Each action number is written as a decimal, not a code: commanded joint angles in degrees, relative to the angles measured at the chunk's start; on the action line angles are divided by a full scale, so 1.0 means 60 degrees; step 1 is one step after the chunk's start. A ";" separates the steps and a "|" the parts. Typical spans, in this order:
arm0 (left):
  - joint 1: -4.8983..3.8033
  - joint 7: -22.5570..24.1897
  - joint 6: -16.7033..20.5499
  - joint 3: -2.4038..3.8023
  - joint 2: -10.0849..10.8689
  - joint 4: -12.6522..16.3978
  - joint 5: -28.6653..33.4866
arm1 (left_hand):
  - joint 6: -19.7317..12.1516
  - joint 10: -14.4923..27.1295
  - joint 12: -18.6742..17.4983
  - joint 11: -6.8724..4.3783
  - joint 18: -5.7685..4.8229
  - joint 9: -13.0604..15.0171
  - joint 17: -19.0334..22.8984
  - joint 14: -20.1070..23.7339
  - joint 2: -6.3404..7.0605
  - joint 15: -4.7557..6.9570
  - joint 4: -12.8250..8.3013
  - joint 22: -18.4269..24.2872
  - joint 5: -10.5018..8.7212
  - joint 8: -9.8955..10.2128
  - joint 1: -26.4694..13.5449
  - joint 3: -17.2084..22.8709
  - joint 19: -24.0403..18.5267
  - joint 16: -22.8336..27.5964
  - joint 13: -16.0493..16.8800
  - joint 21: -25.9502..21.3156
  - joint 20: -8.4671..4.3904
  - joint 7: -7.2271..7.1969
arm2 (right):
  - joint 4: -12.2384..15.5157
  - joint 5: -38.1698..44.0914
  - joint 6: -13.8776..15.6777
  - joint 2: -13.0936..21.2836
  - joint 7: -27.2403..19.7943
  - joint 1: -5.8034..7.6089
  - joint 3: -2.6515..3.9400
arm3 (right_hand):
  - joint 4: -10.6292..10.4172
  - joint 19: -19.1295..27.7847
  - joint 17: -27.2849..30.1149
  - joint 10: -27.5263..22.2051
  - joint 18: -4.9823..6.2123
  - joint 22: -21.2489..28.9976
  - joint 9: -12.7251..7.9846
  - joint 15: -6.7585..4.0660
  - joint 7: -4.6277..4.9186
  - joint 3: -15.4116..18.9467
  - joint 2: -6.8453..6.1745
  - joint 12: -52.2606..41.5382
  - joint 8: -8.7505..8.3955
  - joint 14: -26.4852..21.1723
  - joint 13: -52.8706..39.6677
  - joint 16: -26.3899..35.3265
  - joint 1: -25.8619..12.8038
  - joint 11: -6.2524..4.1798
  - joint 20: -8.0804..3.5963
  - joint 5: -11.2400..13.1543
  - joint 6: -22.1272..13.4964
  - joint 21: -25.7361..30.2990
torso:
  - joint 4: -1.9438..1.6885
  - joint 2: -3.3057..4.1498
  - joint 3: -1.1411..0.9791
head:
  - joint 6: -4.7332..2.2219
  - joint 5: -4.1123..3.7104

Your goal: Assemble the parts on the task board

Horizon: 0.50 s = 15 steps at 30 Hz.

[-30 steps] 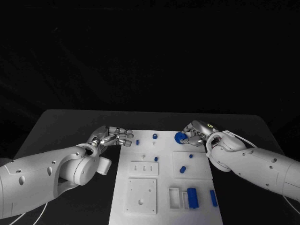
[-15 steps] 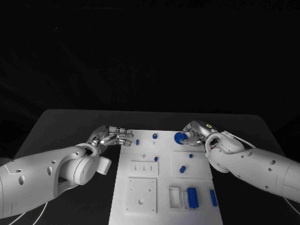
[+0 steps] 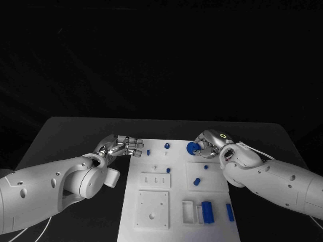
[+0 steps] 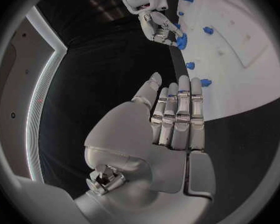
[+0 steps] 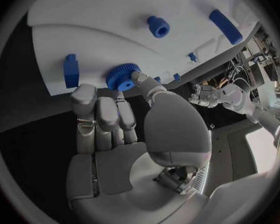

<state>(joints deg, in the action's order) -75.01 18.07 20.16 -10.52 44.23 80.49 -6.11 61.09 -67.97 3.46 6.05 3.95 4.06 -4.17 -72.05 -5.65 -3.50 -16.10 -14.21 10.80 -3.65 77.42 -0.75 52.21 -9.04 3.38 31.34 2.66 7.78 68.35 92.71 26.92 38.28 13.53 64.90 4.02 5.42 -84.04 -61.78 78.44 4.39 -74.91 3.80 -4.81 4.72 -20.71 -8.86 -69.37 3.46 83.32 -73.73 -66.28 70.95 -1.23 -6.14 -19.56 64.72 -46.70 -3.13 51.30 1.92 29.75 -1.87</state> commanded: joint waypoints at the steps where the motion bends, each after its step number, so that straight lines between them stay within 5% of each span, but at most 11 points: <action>1: -0.0004 0.0107 -0.0110 0.0005 -0.0002 0.0029 0.0027 | -0.0074 0.0076 -0.0022 -0.0009 0.0043 -0.0009 0.0002 -0.0010 -0.0017 -0.0054 0.0022 0.0008 -0.0022 -0.0009 -0.0086 -0.0004 0.0051 0.0045 0.0003 0.0019 0.0009 -0.0003 | 0.0087 0.0563 0.0125 0.0015 0.0240 -0.0036 -0.0026 | -0.0093 -0.0176 -0.0014 0.0015 -0.0112 -0.0941 0.0016 -0.0071 -0.0154 0.0006 -0.0113 -0.0002 0.0023 -0.0007 -0.0008 -0.0038 -0.0047 -0.0038 -0.0047 -0.0148 0.0566 -0.0054 | 0.0005 0.0001 -0.0007 | -0.0006 0.0003; 15: -0.0004 0.0140 -0.0059 0.0006 0.0042 -0.0048 0.0021 | -0.0079 0.0066 -0.0020 -0.0013 0.0043 -0.0010 0.0002 -0.0017 -0.0006 -0.0051 0.0021 0.0018 -0.0010 -0.0009 -0.0088 0.0006 0.0043 0.0041 0.0004 0.0051 0.0007 -0.0003 | 0.1031 0.0867 0.0871 0.0383 0.0606 -0.0034 -0.0016 | -0.0410 -0.0200 -0.0017 0.0068 -0.0127 -0.0965 0.0018 -0.0098 -0.0202 0.0048 -0.0262 -0.0005 0.0023 0.0001 -0.0030 -0.0046 -0.0027 -0.0070 -0.0071 -0.0247 0.0685 -0.0186 | 0.0014 -0.0007 -0.0001 | -0.0032 0.0049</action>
<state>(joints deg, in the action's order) -75.02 18.11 20.19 -10.52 44.51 80.14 -6.11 61.09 -67.97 3.46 6.05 3.95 4.06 -4.17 -72.05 -5.65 -3.50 -16.10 -14.16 10.80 -3.65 77.42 -0.75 52.21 -9.04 3.38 31.34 2.66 7.78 73.98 95.90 30.18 40.45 15.83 64.70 3.90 3.28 -84.04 -61.83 78.66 4.39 -74.91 3.91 -4.92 4.71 -20.51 -9.86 -69.36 3.46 83.40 -73.87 -66.28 70.91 -1.42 -6.14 -20.65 64.75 -47.60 -3.08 51.30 1.89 29.58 -1.60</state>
